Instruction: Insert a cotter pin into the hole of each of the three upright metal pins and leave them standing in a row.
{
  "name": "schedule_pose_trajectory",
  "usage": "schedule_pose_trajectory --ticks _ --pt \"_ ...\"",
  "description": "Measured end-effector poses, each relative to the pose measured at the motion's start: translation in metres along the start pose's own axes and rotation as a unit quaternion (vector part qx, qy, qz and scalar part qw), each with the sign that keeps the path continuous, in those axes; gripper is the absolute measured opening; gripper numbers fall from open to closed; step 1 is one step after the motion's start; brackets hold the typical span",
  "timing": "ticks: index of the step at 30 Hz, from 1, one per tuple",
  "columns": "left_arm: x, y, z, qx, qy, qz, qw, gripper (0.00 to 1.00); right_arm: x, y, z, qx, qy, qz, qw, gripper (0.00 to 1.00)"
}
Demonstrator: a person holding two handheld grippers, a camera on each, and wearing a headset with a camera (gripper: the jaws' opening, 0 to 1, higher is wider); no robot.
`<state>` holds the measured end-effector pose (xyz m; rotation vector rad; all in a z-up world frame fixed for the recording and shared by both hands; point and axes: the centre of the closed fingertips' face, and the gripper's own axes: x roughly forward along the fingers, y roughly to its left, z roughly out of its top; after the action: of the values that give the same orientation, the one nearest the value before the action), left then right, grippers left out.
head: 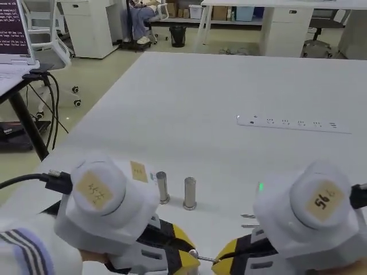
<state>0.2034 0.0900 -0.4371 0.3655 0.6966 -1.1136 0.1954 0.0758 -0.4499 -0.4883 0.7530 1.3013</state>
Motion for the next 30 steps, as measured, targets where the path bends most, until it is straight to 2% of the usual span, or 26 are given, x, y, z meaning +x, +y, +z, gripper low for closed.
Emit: schedule_pose_trajectory --ticks 5,8,10,14,16,17,19,20,24,30 --pt "0.001 0.0 0.0 -0.007 -0.002 0.001 1.0 0.06 0.003 0.0 0.002 -0.016 -0.007 0.001 0.9999 0.0" --pt "0.001 0.0 0.001 -0.013 -0.005 0.002 0.9999 0.06 0.005 0.0 0.006 -0.003 -0.014 0.008 0.9999 0.0" --pt "0.001 0.0 0.001 -0.016 -0.006 0.002 0.9999 0.06 0.006 0.002 0.008 -0.013 -0.019 0.014 0.9996 0.0" --pt "0.001 0.0 0.0 -0.014 -0.005 0.001 0.9999 0.06 0.008 0.001 0.012 -0.058 -0.022 0.005 0.9981 0.0" --pt "0.002 0.0 0.001 -0.014 -0.005 0.001 0.9999 0.06 0.008 0.002 0.012 -0.064 -0.023 0.005 0.9976 0.0" --pt "0.002 0.0 0.001 -0.014 -0.005 0.001 0.9999 0.06 0.008 0.002 0.013 -0.063 -0.027 0.005 0.9976 0.01" --pt "0.002 0.0 0.0 -0.014 -0.005 0.001 0.9999 0.06 0.008 0.001 0.013 -0.062 -0.031 0.001 0.9976 0.14" --pt "0.002 0.0 0.0 -0.014 -0.004 0.001 0.9999 0.06 0.008 0.0 0.012 -0.065 -0.029 -0.003 0.9975 0.17" --pt "0.002 0.0 0.0 -0.012 -0.002 0.002 0.9999 0.06 0.003 -0.003 0.005 -0.062 -0.019 0.0 0.9979 0.12" --pt "0.002 0.001 0.0 -0.013 -0.002 0.002 0.9999 0.06 -0.002 0.001 0.006 -0.059 -0.034 0.011 0.9977 0.1"
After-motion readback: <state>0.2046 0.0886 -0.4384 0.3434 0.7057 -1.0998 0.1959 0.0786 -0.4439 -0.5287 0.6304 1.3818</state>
